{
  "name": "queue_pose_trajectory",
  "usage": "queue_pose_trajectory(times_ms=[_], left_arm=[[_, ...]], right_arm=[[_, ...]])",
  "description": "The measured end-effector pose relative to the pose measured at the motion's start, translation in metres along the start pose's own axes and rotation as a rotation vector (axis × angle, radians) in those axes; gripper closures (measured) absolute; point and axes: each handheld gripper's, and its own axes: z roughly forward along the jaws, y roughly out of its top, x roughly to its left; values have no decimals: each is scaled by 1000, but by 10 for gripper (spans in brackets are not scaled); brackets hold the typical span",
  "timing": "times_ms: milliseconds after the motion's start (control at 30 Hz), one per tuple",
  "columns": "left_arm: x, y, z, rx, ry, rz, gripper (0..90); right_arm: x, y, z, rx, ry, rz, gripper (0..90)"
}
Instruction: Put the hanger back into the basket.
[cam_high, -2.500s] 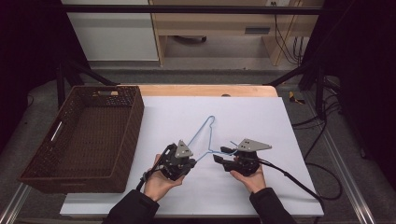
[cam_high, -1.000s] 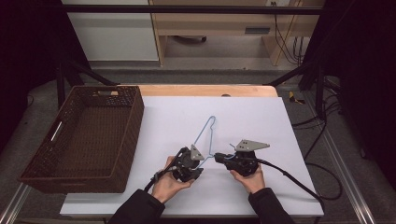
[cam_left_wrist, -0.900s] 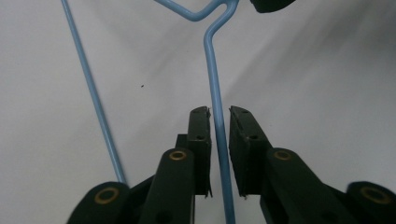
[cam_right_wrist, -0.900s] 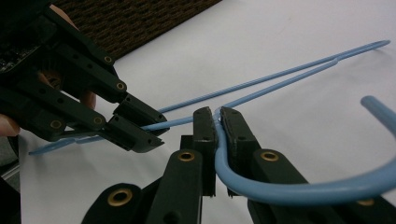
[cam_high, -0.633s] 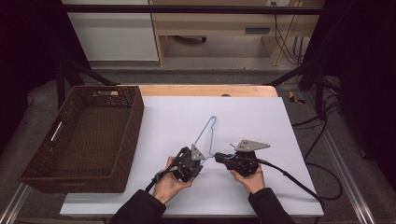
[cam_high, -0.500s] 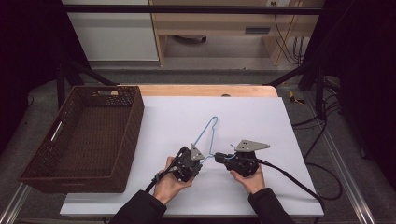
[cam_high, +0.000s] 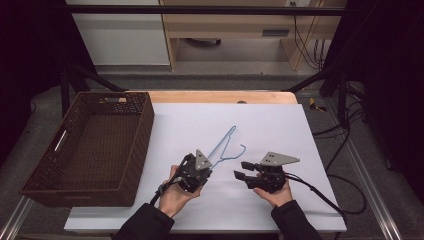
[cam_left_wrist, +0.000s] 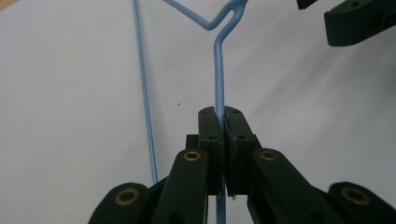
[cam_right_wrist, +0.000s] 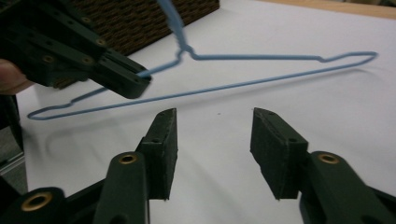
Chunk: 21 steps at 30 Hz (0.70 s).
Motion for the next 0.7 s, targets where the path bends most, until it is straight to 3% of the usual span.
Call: queue_pose_trajectory(times_ms=[233,433,700], left_arm=[[8,3,-19,-45,-10,-9,874],[15,5,-35,-79,-36,-19,874],[22,8,-56,-139,-60,-26,874]], right_arm=[[-18,-1,-28,-50,-91,31,338],[-27,-1,-46,-50,-144,6,169],[-33,-3,-58,-24,-197,4,68]])
